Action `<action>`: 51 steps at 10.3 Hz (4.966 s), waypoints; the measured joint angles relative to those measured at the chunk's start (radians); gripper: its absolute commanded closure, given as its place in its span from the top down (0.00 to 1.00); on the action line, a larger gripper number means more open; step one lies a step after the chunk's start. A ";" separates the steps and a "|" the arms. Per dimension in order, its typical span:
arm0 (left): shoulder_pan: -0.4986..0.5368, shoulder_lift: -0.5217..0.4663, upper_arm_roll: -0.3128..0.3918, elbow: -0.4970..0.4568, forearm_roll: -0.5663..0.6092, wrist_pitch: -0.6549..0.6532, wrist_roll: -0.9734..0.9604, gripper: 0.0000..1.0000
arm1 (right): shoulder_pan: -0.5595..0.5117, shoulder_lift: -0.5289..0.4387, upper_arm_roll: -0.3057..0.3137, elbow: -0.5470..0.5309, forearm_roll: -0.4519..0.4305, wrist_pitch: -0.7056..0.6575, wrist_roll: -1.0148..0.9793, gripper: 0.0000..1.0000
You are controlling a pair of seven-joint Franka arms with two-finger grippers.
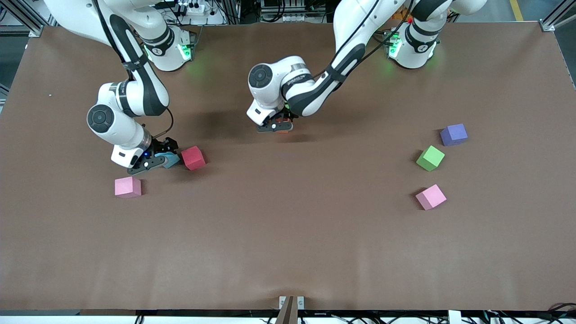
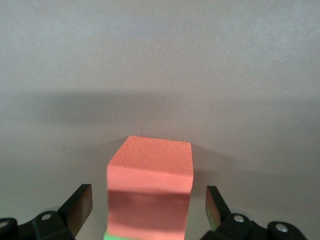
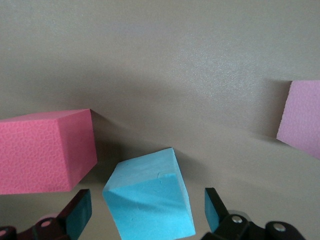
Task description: Arrange blocks into number 1
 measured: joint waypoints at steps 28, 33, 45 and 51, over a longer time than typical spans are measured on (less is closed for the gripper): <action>1.036 -0.127 0.011 -0.224 0.072 0.232 0.415 1.00 | 0.007 0.047 -0.008 -0.013 0.000 0.060 -0.136 0.62; 1.025 -0.092 0.001 -0.227 0.050 0.252 0.415 1.00 | 0.023 -0.135 -0.019 0.015 0.006 0.023 -0.056 0.61; 1.014 -0.041 0.001 -0.223 0.050 0.262 0.453 0.00 | 0.632 0.082 -0.036 0.355 0.007 -0.037 1.254 0.62; 0.905 -0.077 -0.011 -0.195 0.053 0.269 0.401 0.00 | 0.719 0.245 -0.056 0.485 -0.003 -0.057 1.286 0.62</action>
